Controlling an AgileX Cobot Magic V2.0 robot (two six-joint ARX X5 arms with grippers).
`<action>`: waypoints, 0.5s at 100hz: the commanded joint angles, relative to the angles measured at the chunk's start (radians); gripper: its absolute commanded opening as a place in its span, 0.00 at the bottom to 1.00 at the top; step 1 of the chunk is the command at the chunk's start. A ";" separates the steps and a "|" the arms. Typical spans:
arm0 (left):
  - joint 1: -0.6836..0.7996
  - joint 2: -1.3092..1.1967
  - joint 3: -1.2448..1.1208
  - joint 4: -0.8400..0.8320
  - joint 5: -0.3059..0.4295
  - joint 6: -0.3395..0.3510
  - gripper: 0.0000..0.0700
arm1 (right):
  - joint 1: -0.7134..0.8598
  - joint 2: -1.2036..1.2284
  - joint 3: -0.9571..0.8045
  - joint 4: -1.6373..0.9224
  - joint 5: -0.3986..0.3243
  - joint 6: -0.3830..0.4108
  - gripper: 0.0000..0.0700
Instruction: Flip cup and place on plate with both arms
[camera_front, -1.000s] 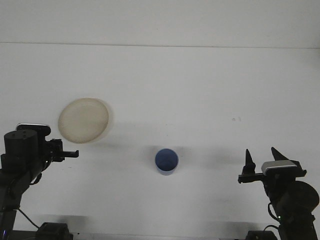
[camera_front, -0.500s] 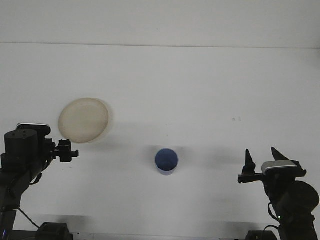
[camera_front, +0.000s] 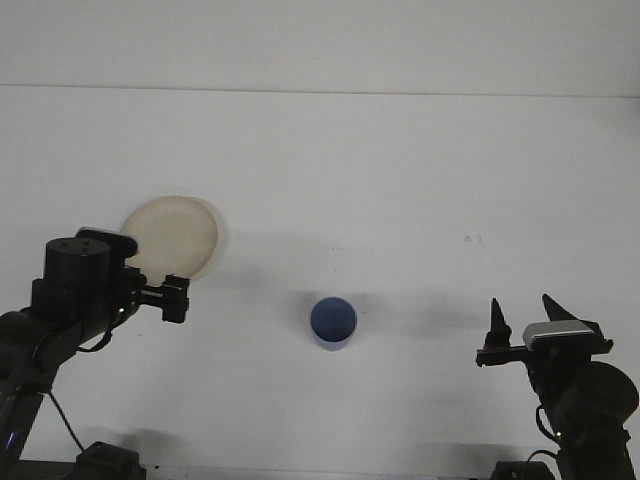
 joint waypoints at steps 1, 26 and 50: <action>-0.064 0.041 0.040 0.003 0.010 -0.054 0.83 | 0.002 -0.002 0.005 0.012 -0.002 -0.004 0.76; -0.338 0.264 0.153 0.017 0.010 -0.080 0.84 | 0.001 -0.002 0.005 0.012 -0.001 -0.004 0.76; -0.494 0.477 0.275 0.013 0.010 -0.094 0.84 | 0.002 -0.002 0.005 0.011 -0.002 -0.004 0.76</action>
